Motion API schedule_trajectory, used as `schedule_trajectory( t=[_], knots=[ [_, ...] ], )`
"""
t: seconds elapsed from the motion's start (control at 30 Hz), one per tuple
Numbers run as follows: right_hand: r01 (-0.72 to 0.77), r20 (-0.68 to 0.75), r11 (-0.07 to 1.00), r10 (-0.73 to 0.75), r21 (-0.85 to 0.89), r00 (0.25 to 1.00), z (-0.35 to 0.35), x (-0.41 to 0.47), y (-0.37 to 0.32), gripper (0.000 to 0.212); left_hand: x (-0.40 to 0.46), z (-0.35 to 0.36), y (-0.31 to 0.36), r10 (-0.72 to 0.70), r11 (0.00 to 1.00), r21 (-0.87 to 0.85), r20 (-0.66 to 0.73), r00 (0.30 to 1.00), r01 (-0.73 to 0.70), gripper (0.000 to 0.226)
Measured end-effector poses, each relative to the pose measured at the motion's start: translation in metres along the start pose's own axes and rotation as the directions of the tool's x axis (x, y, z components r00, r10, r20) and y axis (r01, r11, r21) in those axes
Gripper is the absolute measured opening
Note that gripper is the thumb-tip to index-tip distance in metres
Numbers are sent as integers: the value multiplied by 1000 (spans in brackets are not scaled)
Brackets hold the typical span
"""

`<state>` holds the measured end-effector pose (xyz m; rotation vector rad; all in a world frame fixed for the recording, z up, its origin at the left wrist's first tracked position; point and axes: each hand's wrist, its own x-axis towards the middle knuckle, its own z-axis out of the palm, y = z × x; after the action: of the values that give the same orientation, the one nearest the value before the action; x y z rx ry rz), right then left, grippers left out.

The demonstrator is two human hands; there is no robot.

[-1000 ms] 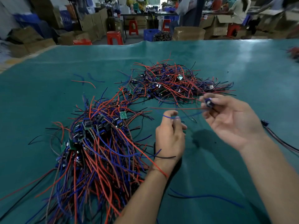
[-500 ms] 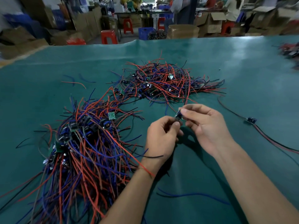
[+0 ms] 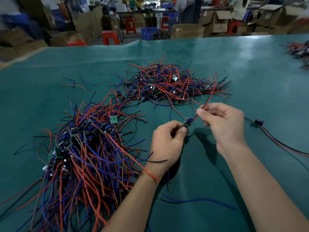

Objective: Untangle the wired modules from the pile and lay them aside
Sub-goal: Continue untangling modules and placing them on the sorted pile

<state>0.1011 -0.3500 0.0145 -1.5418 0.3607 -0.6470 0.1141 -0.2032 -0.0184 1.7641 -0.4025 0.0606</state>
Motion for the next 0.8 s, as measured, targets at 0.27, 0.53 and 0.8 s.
schedule_trajectory(
  t=[0.27, 0.53, 0.8],
  knots=[
    [148, -358, 987, -160, -61, 920, -35, 21, 3, 21, -2, -2, 4, 15, 999, 37, 64, 998, -17, 18],
    [43, -623, 998, 0, 53, 782, -57, 35, 5, 16, 1, -1, 2, -61, 996, -71, -80, 995, 55, 20],
    [-11, 388, 993, 57, -121, 920, 9, -8, 11, 11, 4, 0, -1, -28, 997, -69, -93, 995, 21, 18]
  ],
)
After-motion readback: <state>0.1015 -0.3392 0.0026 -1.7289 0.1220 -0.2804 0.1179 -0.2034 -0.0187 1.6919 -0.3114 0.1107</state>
